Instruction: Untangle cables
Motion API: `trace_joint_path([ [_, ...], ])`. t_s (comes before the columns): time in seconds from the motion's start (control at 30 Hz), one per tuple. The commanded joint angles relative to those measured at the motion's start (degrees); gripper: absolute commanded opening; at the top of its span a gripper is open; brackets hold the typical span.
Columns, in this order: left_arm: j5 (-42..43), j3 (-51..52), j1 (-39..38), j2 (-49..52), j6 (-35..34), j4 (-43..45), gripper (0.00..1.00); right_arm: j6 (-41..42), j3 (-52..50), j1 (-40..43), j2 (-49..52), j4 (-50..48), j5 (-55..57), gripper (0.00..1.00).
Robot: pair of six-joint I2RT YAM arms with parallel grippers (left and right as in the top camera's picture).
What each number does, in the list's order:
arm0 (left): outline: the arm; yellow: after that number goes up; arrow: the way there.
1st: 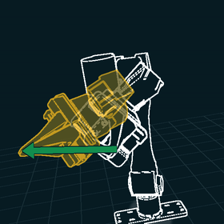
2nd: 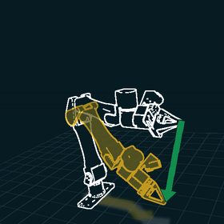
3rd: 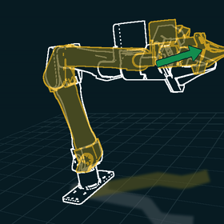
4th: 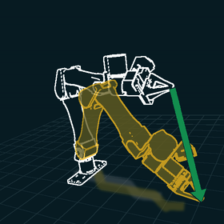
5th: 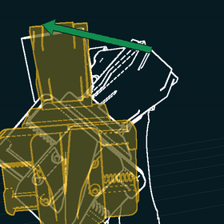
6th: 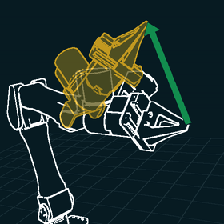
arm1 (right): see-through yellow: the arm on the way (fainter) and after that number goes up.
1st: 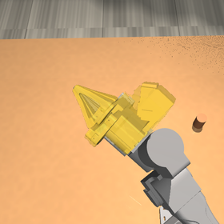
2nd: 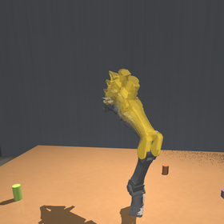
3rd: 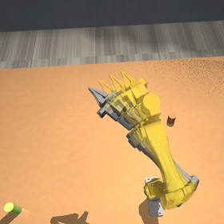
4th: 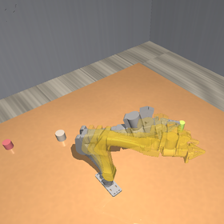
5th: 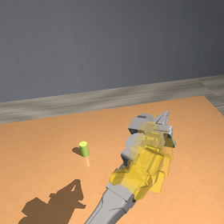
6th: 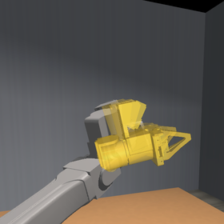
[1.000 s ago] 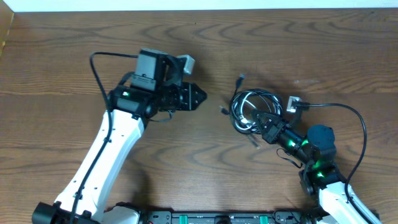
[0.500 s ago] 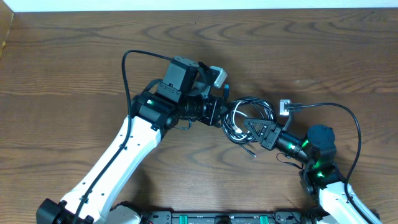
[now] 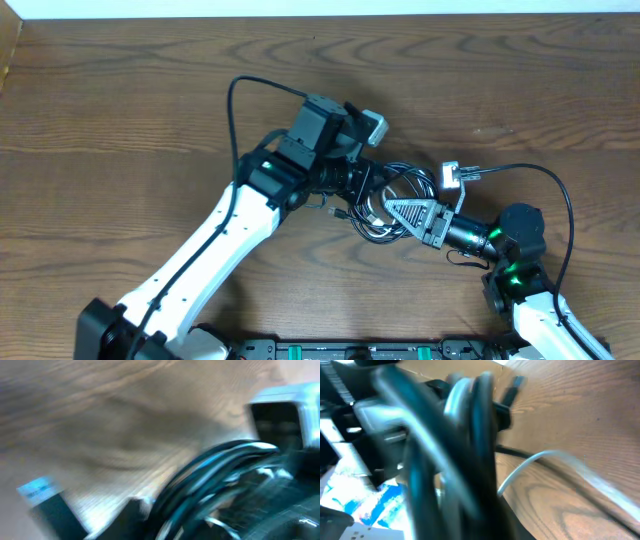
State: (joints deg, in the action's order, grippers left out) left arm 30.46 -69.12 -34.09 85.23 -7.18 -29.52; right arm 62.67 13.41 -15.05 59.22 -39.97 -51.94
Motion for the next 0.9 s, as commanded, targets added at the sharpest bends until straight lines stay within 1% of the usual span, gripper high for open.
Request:
trace_joint_path([
  [0.0, -8.83, 0.02, 0.04, 1.49, 0.04, 0.52, 0.08, 0.46, 0.79, -0.28, -0.33, -0.5, -4.04, 0.03],
  [0.13, -14.78, 0.0, 1.92, 1.44, -1.6, 3.15, 0.08, -2.93, 0.79, -0.28, -0.33, 0.83, -5.53, 0.03],
  [0.2, -14.91, 0.0, 3.56, 1.42, -3.04, 4.79, 0.07, -6.4, 0.79, -0.28, -0.33, 4.07, -5.35, 0.03],
  [0.27, -14.88, 0.0, 5.16, 1.42, -5.09, 5.79, 0.08, -12.28, 0.79, -0.28, -0.33, 8.09, -4.66, 0.04],
  [0.3, -14.88, 0.0, 5.95, 1.36, -6.16, 6.12, 0.07, -15.02, 0.79, -0.28, -0.33, 10.78, -3.61, 0.02],
  [0.37, -14.86, 0.0, 7.72, 1.22, -8.46, 6.36, 0.08, -19.1, 0.79, -0.28, -0.33, 16.09, 0.44, 0.01],
  [0.4, -14.84, 0.0, 8.55, 1.11, -9.18, 6.34, 0.08, -20.39, 0.79, -0.28, -0.33, 19.21, 4.22, 0.01],
  [0.47, -14.45, 0.0, 10.29, 1.01, -10.23, 6.32, 0.07, -20.55, 0.79, -0.28, -0.33, 25.53, 13.29, 0.01],
  [0.53, -14.43, 0.0, 11.82, 0.87, -11.89, 6.29, 0.07, -20.57, 0.79, -0.28, -0.33, 29.73, 20.06, 0.02],
  [0.57, -14.4, 0.0, 12.33, 0.83, -12.33, 6.29, 0.07, -20.57, 0.79, -0.28, -0.33, 30.29, 21.38, 0.03],
  [0.6, -14.43, 0.0, 12.83, 0.81, -13.16, 6.29, 0.07, -20.57, 0.79, -0.26, -0.33, 30.38, 22.01, 0.05],
  [0.63, -14.43, 0.0, 13.14, 0.81, -13.66, 6.29, 0.07, -20.55, 0.79, -0.26, -0.33, 30.14, 22.01, 0.1],
  [0.77, -14.75, 0.0, 13.35, 0.81, -13.92, 6.4, 0.08, -20.52, 0.79, -0.26, -0.33, 27.71, 20.85, 0.24],
  [0.87, -14.86, 0.0, 13.55, 0.81, -13.97, 6.49, 0.07, -20.48, 0.79, -0.26, -0.33, 25.51, 19.41, 0.36],
])
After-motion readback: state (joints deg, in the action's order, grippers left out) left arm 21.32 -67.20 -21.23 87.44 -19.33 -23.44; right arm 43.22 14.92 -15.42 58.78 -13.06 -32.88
